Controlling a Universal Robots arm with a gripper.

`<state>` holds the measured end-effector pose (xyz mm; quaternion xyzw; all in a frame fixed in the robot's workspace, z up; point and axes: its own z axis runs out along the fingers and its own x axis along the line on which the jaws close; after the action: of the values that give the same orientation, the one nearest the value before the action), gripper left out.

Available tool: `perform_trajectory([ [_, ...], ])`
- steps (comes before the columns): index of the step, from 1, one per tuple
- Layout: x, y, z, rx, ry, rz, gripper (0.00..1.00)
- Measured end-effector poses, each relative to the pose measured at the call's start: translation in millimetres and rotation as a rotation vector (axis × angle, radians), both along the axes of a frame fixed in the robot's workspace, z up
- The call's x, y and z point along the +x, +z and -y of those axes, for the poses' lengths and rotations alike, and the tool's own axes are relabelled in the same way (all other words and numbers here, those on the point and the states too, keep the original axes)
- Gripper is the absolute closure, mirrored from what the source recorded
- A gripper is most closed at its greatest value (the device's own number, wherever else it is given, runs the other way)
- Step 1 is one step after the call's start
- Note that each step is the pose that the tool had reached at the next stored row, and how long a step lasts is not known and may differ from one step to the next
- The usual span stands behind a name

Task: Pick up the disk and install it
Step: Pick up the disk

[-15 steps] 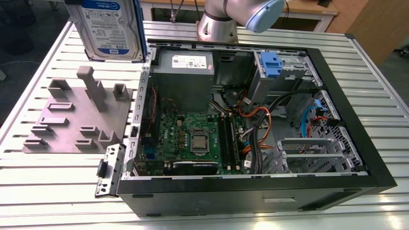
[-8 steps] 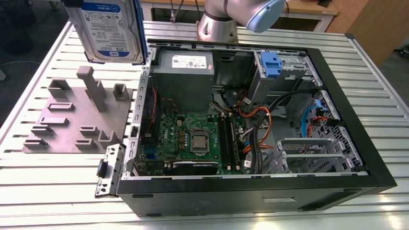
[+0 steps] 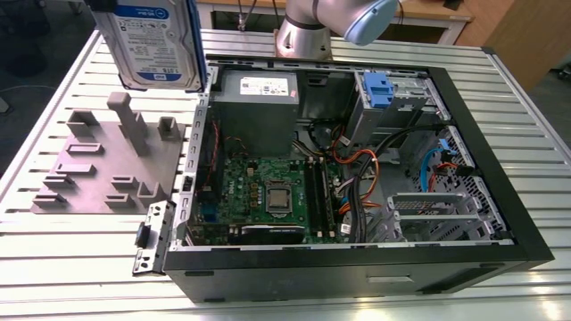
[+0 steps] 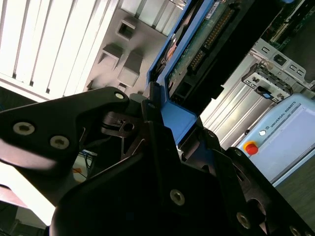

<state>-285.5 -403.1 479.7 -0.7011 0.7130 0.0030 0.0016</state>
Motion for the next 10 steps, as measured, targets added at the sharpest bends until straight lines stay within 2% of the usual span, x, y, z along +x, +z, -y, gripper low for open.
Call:
perform_trajectory([
  [10, 7.8, 0.0, 0.0, 0.0001, 0.0, 0.0001, 0.64],
])
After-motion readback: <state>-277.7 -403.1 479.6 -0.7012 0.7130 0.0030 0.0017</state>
